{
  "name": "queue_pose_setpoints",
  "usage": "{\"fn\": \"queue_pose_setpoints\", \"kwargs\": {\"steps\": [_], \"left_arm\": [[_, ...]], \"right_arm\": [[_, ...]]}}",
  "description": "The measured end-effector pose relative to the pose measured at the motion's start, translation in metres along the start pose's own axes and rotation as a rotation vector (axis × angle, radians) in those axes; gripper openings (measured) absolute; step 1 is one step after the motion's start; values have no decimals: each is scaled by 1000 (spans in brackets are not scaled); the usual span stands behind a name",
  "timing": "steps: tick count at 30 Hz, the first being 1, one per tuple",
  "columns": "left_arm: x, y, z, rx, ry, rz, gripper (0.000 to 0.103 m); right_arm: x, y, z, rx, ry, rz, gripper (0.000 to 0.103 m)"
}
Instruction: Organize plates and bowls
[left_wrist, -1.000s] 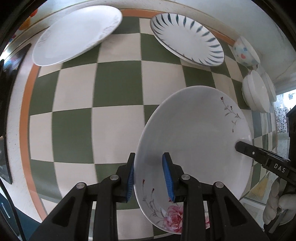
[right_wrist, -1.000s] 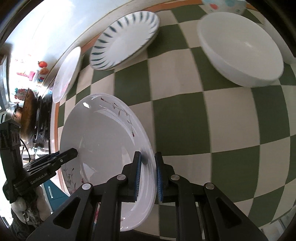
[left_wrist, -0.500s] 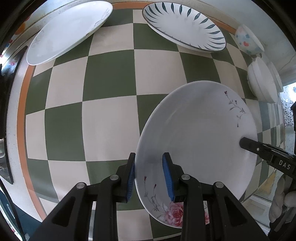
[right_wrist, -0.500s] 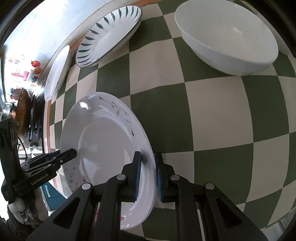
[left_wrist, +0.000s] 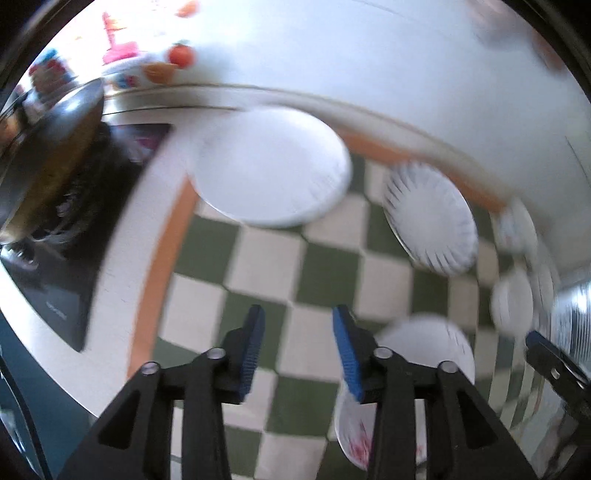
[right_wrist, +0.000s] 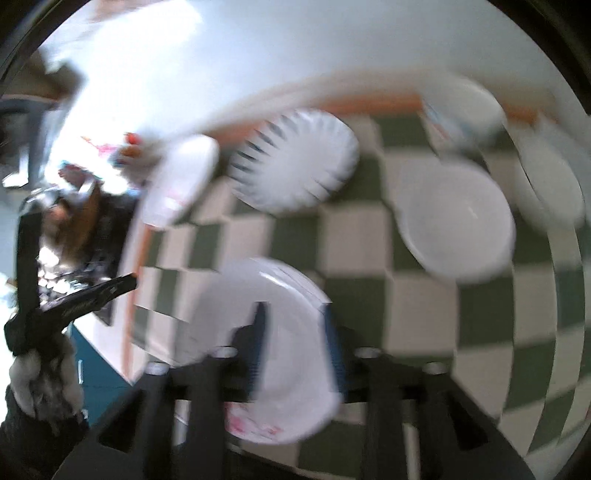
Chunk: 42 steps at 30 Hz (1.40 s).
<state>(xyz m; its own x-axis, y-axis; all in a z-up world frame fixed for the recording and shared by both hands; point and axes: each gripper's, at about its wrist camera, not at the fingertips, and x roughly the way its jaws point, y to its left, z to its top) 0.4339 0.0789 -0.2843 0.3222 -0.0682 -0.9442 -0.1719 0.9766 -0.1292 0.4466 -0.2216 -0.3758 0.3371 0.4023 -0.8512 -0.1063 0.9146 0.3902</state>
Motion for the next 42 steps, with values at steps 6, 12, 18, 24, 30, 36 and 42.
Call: {"fn": "queue_pose_setpoints", "kwargs": {"steps": [6,12,18,24,30,36,42], "left_arm": [[46,73,62,-197,39,-26,43],[108,127,109,-316,103,-60,43],[153,142,142,-298,152,-72,43],[177,144,158,-259,183,-90,30],[182,144,163,-221,173,-89,24],[167,131,149,-190,142,-96,24],[145,123,131,-173,117,-110,24]], "right_arm": [[61,50,91,43,35,234,70],[165,95,173,-35,129,186,54],[262,113,217,-96,226,54,34],[307,110,237,-49,273,15,26],[316,111,238,-31,266,43,17],[297,113,226,-42,224,38,15],[267,113,212,-32,191,54,11]]}}
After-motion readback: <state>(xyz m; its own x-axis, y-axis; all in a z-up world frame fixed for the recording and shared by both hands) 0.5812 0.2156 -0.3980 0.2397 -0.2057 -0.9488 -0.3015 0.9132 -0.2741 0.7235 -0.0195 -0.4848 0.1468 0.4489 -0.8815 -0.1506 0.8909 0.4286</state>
